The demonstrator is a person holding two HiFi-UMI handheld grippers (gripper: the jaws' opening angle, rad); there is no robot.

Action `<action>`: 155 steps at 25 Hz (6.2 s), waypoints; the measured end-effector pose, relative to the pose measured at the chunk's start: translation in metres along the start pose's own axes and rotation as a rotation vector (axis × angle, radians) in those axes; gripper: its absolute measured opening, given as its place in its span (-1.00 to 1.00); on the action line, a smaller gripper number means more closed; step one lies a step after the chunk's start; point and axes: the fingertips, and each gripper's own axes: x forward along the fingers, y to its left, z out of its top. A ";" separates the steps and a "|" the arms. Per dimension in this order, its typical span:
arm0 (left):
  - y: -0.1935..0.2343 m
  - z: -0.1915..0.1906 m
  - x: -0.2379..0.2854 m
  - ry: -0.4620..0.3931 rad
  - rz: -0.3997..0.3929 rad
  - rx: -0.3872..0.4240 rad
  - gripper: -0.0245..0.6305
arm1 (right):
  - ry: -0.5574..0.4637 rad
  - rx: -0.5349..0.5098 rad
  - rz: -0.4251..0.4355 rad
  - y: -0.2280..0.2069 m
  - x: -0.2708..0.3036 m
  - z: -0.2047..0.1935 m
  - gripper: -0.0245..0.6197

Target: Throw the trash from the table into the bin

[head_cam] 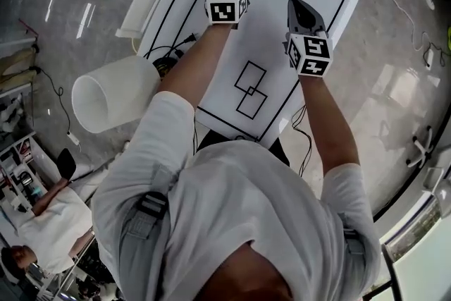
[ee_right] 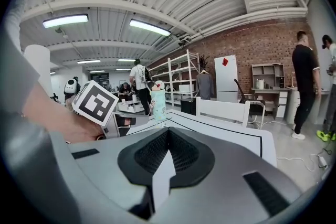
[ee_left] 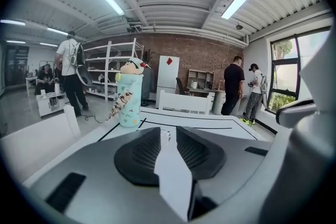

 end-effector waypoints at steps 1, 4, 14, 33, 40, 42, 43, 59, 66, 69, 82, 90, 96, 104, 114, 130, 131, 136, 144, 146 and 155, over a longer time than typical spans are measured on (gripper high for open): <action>0.000 -0.002 0.006 0.008 -0.005 0.005 -0.62 | 0.004 0.002 -0.004 -0.003 0.002 -0.002 -0.90; 0.000 -0.007 0.023 0.036 -0.017 0.015 -0.40 | 0.015 0.007 -0.014 -0.011 0.010 -0.006 -0.90; 0.018 -0.030 0.067 0.109 0.037 0.033 -0.10 | 0.013 0.015 -0.018 -0.018 0.032 -0.012 -0.90; 0.033 -0.037 0.097 0.191 0.109 0.027 -0.32 | 0.026 0.031 -0.042 -0.028 0.032 -0.022 -0.90; 0.029 -0.030 0.067 0.155 0.118 0.012 -0.36 | 0.012 0.023 -0.032 -0.022 0.023 -0.015 -0.90; 0.023 -0.024 0.052 0.134 0.118 0.014 -0.36 | 0.003 0.018 -0.029 -0.020 0.017 -0.011 -0.90; 0.019 -0.022 0.045 0.119 0.115 0.017 -0.36 | -0.002 0.015 -0.028 -0.018 0.013 -0.009 -0.90; -0.064 0.011 -0.142 -0.073 0.086 0.078 -0.36 | -0.086 -0.062 0.041 0.028 -0.111 0.013 -0.90; -0.086 -0.001 -0.227 -0.108 0.109 0.089 -0.36 | -0.113 -0.102 0.122 0.068 -0.150 0.014 -0.90; -0.086 -0.001 -0.260 -0.134 0.129 0.101 -0.36 | -0.126 -0.113 0.154 0.086 -0.159 0.017 -0.90; -0.062 -0.032 -0.374 -0.168 0.212 0.116 -0.36 | -0.122 -0.176 0.353 0.204 -0.162 0.009 -0.90; -0.029 -0.081 -0.462 -0.156 0.255 0.077 -0.36 | -0.092 -0.219 0.455 0.311 -0.183 -0.012 -0.90; 0.028 -0.103 -0.524 -0.164 0.357 0.041 -0.36 | -0.093 -0.259 0.535 0.390 -0.198 -0.021 -0.90; 0.111 -0.126 -0.624 -0.182 0.503 0.006 -0.36 | -0.111 -0.306 0.647 0.501 -0.209 -0.018 -0.90; 0.203 -0.165 -0.748 -0.213 0.647 -0.057 -0.36 | -0.125 -0.316 0.714 0.627 -0.205 -0.018 -0.90; 0.306 -0.190 -0.834 -0.221 0.833 -0.144 -0.36 | -0.106 -0.314 0.802 0.734 -0.149 -0.014 -0.90; 0.315 -0.189 -0.834 -0.218 0.837 -0.144 -0.36 | -0.104 -0.311 0.806 0.740 -0.143 -0.014 -0.90; 0.364 -0.179 -0.825 -0.199 0.839 -0.142 -0.36 | -0.096 -0.285 0.808 0.767 -0.103 -0.003 -0.90; 0.437 -0.156 -0.770 -0.192 0.797 -0.138 -0.36 | -0.083 -0.241 0.754 0.771 -0.018 0.018 -0.90; 0.451 -0.152 -0.758 -0.193 0.776 -0.139 -0.36 | -0.076 -0.235 0.732 0.772 -0.001 0.020 -0.90; 0.530 -0.141 -0.707 -0.183 0.598 -0.121 -0.36 | -0.040 -0.203 0.547 0.775 0.062 0.023 -0.90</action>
